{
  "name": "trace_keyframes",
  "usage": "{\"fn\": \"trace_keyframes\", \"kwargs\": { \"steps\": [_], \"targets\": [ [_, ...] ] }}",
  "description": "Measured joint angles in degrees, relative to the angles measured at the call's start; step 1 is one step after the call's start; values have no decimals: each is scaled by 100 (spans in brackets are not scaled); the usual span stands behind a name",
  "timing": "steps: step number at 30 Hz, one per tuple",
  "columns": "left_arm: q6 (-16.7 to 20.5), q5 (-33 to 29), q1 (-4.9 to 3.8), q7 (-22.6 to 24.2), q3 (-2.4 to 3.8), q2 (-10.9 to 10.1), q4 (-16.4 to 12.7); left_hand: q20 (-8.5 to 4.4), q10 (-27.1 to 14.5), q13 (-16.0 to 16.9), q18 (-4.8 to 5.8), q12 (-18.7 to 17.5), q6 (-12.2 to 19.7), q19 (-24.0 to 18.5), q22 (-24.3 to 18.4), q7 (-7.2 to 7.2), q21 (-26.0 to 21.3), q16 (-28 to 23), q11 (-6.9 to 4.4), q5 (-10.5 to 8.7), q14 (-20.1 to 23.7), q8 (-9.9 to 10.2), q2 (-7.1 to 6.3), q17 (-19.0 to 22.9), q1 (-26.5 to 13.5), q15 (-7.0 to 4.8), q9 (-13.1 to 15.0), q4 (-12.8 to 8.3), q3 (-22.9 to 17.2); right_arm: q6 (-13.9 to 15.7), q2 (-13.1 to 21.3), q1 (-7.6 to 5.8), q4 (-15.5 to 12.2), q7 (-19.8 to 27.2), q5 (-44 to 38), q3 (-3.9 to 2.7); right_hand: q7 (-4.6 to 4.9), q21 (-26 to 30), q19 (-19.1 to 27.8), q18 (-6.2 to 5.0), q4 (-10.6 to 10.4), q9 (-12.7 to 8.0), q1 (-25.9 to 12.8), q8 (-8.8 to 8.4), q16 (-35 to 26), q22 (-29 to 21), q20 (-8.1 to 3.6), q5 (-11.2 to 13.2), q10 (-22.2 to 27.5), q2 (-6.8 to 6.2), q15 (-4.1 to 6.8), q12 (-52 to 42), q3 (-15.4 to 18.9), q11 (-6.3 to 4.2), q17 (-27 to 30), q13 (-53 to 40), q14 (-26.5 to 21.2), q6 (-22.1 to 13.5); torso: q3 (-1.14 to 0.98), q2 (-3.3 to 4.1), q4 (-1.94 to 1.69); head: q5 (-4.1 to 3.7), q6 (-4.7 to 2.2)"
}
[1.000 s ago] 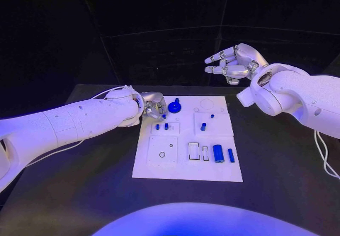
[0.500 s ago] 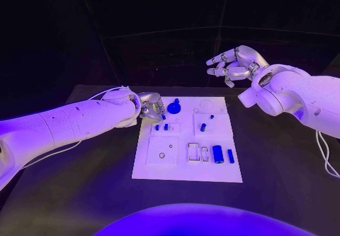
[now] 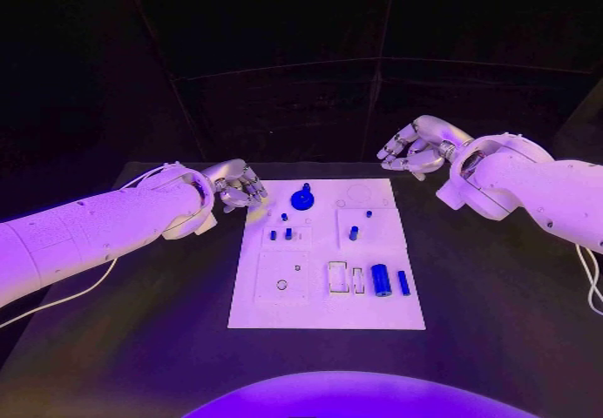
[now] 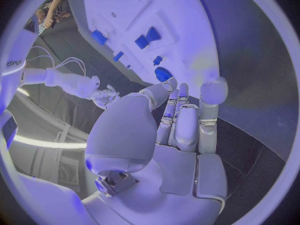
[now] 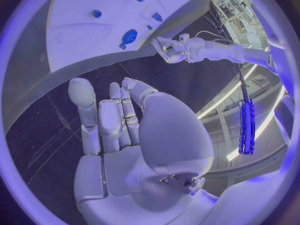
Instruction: Assemble the parts on the task board
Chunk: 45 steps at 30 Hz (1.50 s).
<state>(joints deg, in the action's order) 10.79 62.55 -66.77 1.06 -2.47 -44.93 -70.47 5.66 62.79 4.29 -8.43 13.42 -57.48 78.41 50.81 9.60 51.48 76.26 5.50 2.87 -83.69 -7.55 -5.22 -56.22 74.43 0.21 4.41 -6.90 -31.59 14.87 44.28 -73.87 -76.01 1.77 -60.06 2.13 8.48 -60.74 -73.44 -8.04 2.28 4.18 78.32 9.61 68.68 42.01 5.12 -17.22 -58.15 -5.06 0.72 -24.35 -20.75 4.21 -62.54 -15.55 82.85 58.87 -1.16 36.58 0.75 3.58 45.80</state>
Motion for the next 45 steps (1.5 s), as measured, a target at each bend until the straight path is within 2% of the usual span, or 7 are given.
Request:
{"fn": "trace_keyframes", "kwargs": {
  "steps": [3,5,8,13,20,28,45],
  "targets": [
    [236,-955,-1,400,0,-165,-164,12,52,12,-6,59,-66,-252,-453,20,-508,-281,-14,0,207,-25,29,547,29,2,0,3,-29,-131,41,116,-111,-177,-697,6,-18,35,-9,0,-9,-19,-41,0,-26,-16,9,103,0,-85,-9,209,-24,-1,18,167,9,18,5,2,15,-122,-45],
    [388,-1653,-1,716,0,-224,-283,-5,160,46,-89,136,-172,-326,-571,2,-646,-361,-33,0,265,-90,54,695,54,-23,0,3,-29,-222,50,200,-177,-327,-1188,6,-18,56,-10,0,-8,-29,-82,-21,-30,-33,10,158,0,-127,-20,296,-24,-1,30,249,20,18,8,3,24,-197,-69],
    [553,-2501,-1,1164,0,-254,-427,-14,234,87,-89,211,-262,-462,-792,-41,-902,-511,-90,24,381,-136,84,971,28,-50,8,7,-22,-327,51,309,-223,-537,-1815,11,-18,57,-54,1,-24,-32,-113,-52,-30,-33,12,158,0,-158,-40,386,-39,-1,48,343,40,18,10,3,26,-271,-99],
    [714,-3645,0,1831,-1,-283,-647,-9,234,107,-170,250,-262,-564,-985,-40,-1132,-659,-90,24,488,-136,104,1251,8,-62,1,43,61,-405,-6,430,-229,-785,-2550,10,-5,109,-72,1,-72,-41,-150,-169,-133,-91,30,188,-31,-194,-42,570,-87,29,156,558,42,1,12,6,26,-302,-120],
    [799,-4933,11,2522,-3,-311,-895,-30,234,118,-172,255,-261,-621,-1019,-40,-1194,-772,-90,23,590,-136,165,1450,-53,-41,-18,82,133,-453,-130,561,-239,-937,-3050,9,15,158,-112,0,-88,-40,-135,-303,-165,-121,71,355,-72,-257,-81,755,-103,70,187,798,80,-93,18,10,26,-300,-125],
    [834,-5603,14,2845,-3,-336,-1036,-12,234,118,-173,255,-261,-642,-1032,-40,-1220,-804,-90,24,630,-135,165,1510,-53,-41,-23,98,148,-525,-327,627,-140,-973,-3255,9,57,158,-132,0,-94,-40,-113,-364,-165,-119,91,379,-105,-278,-81,833,-126,104,163,924,80,-136,11,12,31,-290,-115],
    [917,-5981,16,3023,-3,-331,-1082,-12,233,125,-172,255,-261,-641,-1037,-41,-1220,-803,-89,23,630,-135,165,1528,-52,-41,-22,98,147,-795,-583,689,69,-968,-3339,10,68,158,-173,1,-41,-39,-66,-433,-164,-83,90,379,-144,-292,-102,917,-242,143,145,1074,101,-124,10,9,38,-272,-92]
  ]
}}
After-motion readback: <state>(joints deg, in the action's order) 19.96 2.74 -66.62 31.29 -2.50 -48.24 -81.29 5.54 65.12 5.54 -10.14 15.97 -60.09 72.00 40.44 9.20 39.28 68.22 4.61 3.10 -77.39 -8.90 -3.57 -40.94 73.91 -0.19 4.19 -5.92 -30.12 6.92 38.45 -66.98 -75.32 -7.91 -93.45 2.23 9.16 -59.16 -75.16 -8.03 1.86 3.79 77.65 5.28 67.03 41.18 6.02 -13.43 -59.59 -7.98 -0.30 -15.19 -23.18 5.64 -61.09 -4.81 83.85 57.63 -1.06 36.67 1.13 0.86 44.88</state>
